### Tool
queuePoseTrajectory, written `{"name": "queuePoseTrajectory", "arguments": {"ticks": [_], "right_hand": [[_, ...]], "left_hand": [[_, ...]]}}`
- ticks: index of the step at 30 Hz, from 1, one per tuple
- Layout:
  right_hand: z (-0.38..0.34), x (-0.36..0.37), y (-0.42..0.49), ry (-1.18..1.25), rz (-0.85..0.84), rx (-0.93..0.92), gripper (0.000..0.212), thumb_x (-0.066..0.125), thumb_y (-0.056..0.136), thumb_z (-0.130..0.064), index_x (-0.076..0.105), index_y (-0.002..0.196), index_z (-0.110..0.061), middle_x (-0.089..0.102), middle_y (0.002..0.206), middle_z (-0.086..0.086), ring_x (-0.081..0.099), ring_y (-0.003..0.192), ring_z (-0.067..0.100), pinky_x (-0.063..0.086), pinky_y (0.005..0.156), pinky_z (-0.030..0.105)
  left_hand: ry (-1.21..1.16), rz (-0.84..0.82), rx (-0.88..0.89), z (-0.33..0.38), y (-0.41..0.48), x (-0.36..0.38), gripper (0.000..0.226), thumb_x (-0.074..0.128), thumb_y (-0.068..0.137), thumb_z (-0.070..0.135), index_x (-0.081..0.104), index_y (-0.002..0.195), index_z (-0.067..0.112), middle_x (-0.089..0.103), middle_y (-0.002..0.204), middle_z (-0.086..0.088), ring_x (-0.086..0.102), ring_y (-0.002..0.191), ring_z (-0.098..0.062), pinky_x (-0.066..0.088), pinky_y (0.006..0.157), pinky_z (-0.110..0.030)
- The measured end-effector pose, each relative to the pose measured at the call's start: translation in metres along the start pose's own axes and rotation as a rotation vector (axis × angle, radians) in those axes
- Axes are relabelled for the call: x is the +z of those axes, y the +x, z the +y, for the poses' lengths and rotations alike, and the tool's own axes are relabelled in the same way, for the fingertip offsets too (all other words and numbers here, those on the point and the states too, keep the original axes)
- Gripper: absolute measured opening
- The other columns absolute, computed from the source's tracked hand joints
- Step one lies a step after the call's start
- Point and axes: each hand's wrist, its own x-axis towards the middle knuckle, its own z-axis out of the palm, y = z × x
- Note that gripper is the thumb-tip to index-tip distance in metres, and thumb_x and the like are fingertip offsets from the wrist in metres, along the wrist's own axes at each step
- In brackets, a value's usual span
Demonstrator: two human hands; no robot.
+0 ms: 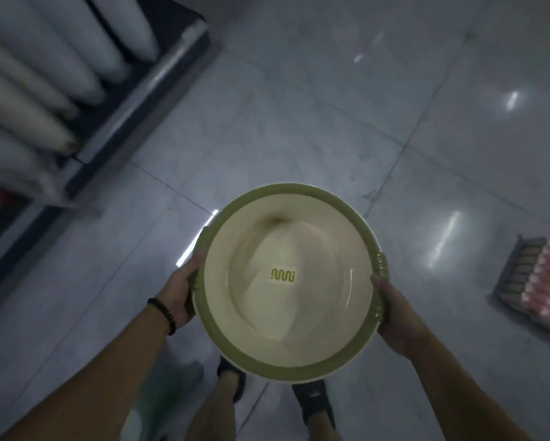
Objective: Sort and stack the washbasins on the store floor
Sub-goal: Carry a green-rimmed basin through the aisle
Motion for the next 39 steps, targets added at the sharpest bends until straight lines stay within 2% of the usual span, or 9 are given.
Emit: {"name": "queuePoseTrajectory", "arguments": {"ticks": [5, 9, 13, 16, 22, 29, 35, 37, 39], "right_hand": [[-0.081, 0.083, -0.095, -0.199, -0.084, -0.057, 0.057, 0.072, 0.093, -0.053, 0.07, 0.137, -0.017, 0.076, 0.127, 0.011, 0.068, 0.123, 0.038, 0.048, 0.112, 0.062], [-0.111, 0.158, -0.162, -0.382, -0.263, -0.085, 0.077, 0.078, 0.074, -0.064, 0.069, 0.137, -0.022, 0.076, 0.13, 0.007, 0.065, 0.126, 0.037, 0.049, 0.111, 0.058], [-0.109, 0.253, -0.234, -0.582, -0.449, -0.128, 0.046, 0.065, 0.096, -0.053, 0.072, 0.13, -0.022, 0.078, 0.123, 0.011, 0.068, 0.12, 0.041, 0.05, 0.107, 0.063], [-0.095, 0.309, -0.277, -0.693, -0.567, -0.162, 0.04, 0.061, 0.1, -0.048, 0.072, 0.129, -0.023, 0.079, 0.121, 0.011, 0.07, 0.117, 0.04, 0.051, 0.105, 0.062], [0.007, 0.444, -0.388, -0.938, -0.824, -0.222, 0.04, 0.06, 0.099, -0.044, 0.074, 0.123, -0.016, 0.078, 0.095, 0.01, 0.07, 0.088, 0.033, 0.056, 0.075, 0.043], [0.205, 0.563, -0.531, -1.157, -1.024, -0.203, 0.044, 0.065, 0.095, -0.049, 0.077, 0.118, -0.014, 0.073, 0.111, 0.029, 0.072, 0.095, 0.045, 0.055, 0.099, 0.063], [0.366, 0.647, -0.634, -1.252, -1.128, -0.194, 0.046, 0.063, 0.098, -0.045, 0.074, 0.118, -0.006, 0.071, 0.096, 0.02, 0.064, 0.085, 0.038, 0.052, 0.086, 0.051], [0.413, 0.68, -0.666, -1.258, -1.151, -0.172, 0.046, 0.064, 0.097, -0.046, 0.073, 0.118, -0.005, 0.071, 0.094, 0.019, 0.065, 0.086, 0.038, 0.053, 0.088, 0.051], [0.458, 0.715, -0.689, -1.27, -1.162, -0.179, 0.047, 0.064, 0.096, -0.047, 0.072, 0.12, -0.007, 0.073, 0.093, 0.018, 0.068, 0.086, 0.038, 0.055, 0.088, 0.052]], "left_hand": [[-0.186, 0.216, 0.124, 0.032, -0.165, -0.036, 0.056, 0.059, 0.096, 0.058, 0.068, 0.137, 0.021, 0.068, 0.136, -0.014, 0.062, 0.126, -0.037, 0.046, 0.111, -0.055], [-0.327, 0.342, 0.221, 0.025, -0.295, -0.072, 0.054, 0.057, 0.096, 0.061, 0.075, 0.122, 0.018, 0.078, 0.111, -0.011, 0.075, 0.094, -0.028, 0.059, 0.084, -0.042], [-0.484, 0.528, 0.365, -0.006, -0.424, -0.116, 0.051, 0.058, 0.096, 0.058, 0.075, 0.12, 0.017, 0.078, 0.109, -0.015, 0.074, 0.088, -0.031, 0.059, 0.085, -0.046], [-0.577, 0.622, 0.449, -0.034, -0.487, -0.141, 0.052, 0.061, 0.095, 0.057, 0.076, 0.116, 0.012, 0.077, 0.102, -0.015, 0.072, 0.081, -0.031, 0.058, 0.082, -0.046], [-0.885, 0.808, 0.616, -0.15, -0.63, -0.218, 0.055, 0.061, 0.096, 0.055, 0.074, 0.124, 0.009, 0.074, 0.116, -0.022, 0.071, 0.095, -0.036, 0.055, 0.093, -0.053], [-1.071, 0.965, 0.734, -0.314, -0.779, -0.323, 0.052, 0.05, 0.103, 0.053, 0.073, 0.125, 0.012, 0.077, 0.11, -0.019, 0.075, 0.088, -0.032, 0.059, 0.078, -0.045], [-1.175, 1.064, 0.824, -0.412, -0.897, -0.416, 0.054, 0.05, 0.101, 0.058, 0.074, 0.127, 0.016, 0.072, 0.123, -0.02, 0.07, 0.106, -0.036, 0.055, 0.097, -0.052], [-1.254, 1.091, 0.863, -0.434, -0.924, -0.451, 0.055, 0.051, 0.101, 0.057, 0.071, 0.13, 0.015, 0.073, 0.122, -0.018, 0.069, 0.105, -0.036, 0.056, 0.094, -0.049], [-1.313, 1.12, 0.891, -0.448, -0.946, -0.49, 0.051, 0.052, 0.101, 0.054, 0.077, 0.119, 0.014, 0.076, 0.108, -0.016, 0.071, 0.091, -0.031, 0.059, 0.082, -0.043]]}}
